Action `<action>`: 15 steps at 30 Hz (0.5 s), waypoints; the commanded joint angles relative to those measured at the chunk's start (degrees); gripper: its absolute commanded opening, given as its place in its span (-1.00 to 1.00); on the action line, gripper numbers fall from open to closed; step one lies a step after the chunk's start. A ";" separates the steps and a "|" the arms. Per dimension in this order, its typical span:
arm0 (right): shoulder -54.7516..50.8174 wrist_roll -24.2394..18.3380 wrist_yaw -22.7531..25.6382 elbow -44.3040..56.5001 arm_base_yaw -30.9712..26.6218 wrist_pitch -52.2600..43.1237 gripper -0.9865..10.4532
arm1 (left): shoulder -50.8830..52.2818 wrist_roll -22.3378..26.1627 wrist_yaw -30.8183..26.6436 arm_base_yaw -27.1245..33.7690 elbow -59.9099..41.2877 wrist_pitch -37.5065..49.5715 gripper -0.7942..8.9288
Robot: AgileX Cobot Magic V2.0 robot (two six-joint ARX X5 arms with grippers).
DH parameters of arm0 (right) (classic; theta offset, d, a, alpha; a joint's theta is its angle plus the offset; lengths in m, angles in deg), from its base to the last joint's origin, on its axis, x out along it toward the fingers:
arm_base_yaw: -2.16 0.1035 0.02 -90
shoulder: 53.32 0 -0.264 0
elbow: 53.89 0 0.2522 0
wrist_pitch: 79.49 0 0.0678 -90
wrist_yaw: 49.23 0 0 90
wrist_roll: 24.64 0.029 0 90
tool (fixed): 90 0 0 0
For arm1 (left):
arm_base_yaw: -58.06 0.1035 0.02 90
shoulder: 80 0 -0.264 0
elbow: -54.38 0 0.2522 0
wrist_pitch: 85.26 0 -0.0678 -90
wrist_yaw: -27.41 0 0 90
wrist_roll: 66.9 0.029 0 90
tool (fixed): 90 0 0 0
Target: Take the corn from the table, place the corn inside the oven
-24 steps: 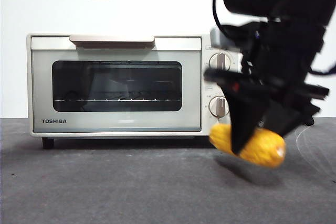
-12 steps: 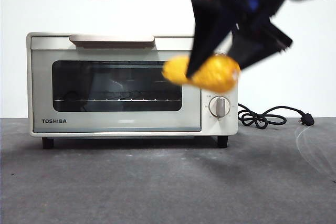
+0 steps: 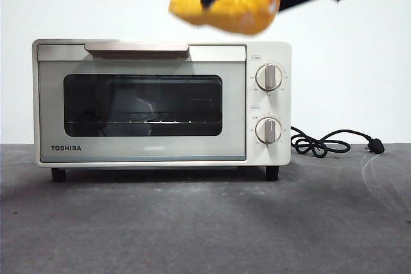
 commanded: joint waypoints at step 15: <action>-11.30 2.71 0.04 -0.28 0.07 -0.44 -0.85 | -6.80 6.25 -6.49 -5.09 0.09 -3.39 -0.85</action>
